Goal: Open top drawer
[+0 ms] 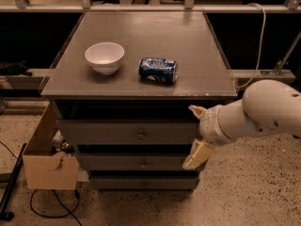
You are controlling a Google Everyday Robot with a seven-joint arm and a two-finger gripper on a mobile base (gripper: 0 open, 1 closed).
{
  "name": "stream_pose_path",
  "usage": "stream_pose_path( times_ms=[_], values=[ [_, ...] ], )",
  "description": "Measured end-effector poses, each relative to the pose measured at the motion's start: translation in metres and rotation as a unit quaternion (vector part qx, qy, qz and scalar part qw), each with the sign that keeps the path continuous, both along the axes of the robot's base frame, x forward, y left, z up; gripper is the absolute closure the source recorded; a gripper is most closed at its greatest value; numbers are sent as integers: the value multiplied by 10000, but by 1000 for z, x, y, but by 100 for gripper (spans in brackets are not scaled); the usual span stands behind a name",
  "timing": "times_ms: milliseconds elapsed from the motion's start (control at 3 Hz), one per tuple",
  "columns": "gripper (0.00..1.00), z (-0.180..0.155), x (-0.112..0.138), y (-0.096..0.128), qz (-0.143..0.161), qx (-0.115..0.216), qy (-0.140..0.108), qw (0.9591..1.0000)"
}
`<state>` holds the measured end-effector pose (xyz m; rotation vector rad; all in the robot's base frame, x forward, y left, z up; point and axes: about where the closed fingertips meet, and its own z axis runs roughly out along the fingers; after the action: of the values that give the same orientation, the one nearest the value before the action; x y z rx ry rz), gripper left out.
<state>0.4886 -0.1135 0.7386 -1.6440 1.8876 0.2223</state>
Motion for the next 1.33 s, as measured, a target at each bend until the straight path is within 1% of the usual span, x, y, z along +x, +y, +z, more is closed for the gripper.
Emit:
stream_pose_path(
  times_ms=[333,667,1000,1333],
  values=[
    [0,-1,17,-7,-57,-60,-148,9999],
    [0,-6,24,-20,-133,-107,-140,9998],
    [0,-16,22,-25,-155,-130,-11,9998],
    [0,-29,36,-14,37,-275,90,9996]
  ],
)
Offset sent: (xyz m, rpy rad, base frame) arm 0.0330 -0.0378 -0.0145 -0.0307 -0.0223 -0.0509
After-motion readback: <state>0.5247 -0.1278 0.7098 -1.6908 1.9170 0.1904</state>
